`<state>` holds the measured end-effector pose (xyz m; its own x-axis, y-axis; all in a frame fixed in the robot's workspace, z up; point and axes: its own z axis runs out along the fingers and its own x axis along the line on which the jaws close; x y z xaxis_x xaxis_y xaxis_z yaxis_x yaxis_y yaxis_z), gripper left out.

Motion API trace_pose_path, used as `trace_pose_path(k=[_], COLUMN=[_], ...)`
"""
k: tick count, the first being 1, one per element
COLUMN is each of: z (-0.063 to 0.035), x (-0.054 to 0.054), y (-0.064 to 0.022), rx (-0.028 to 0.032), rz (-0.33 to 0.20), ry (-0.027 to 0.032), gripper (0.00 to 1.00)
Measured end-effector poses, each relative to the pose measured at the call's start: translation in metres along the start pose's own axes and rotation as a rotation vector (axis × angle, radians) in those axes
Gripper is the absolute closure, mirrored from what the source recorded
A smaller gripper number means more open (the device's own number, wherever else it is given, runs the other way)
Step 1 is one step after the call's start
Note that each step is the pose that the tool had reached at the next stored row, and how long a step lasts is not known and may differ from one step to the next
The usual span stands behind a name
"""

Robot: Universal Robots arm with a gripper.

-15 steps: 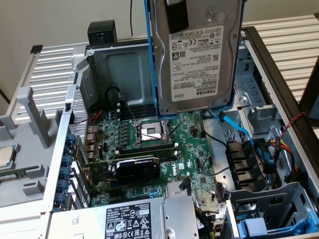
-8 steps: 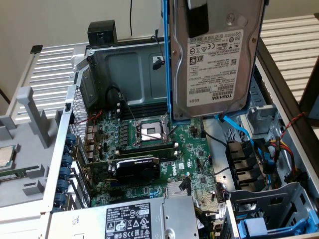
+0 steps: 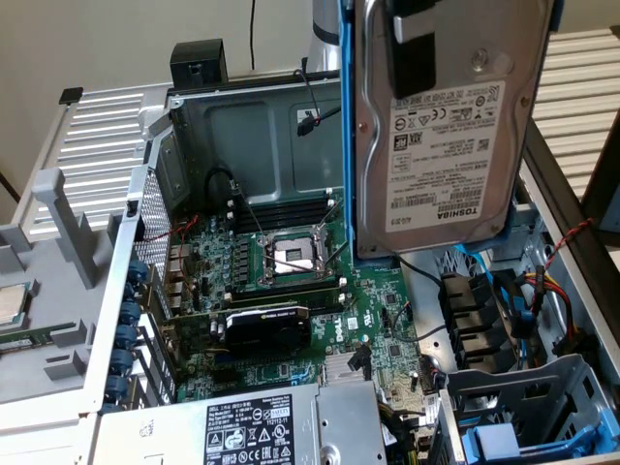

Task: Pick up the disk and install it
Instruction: 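Pick up the disk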

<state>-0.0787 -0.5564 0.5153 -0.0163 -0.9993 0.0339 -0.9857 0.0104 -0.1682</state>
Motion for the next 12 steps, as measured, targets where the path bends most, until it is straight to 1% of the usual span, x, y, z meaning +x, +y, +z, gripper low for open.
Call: trace_pose_path(k=[12], z=[0.0064], x=[0.02], y=[-0.0339], rx=[-0.0067], rz=[0.0], ry=[-0.0037], gripper=[0.63])
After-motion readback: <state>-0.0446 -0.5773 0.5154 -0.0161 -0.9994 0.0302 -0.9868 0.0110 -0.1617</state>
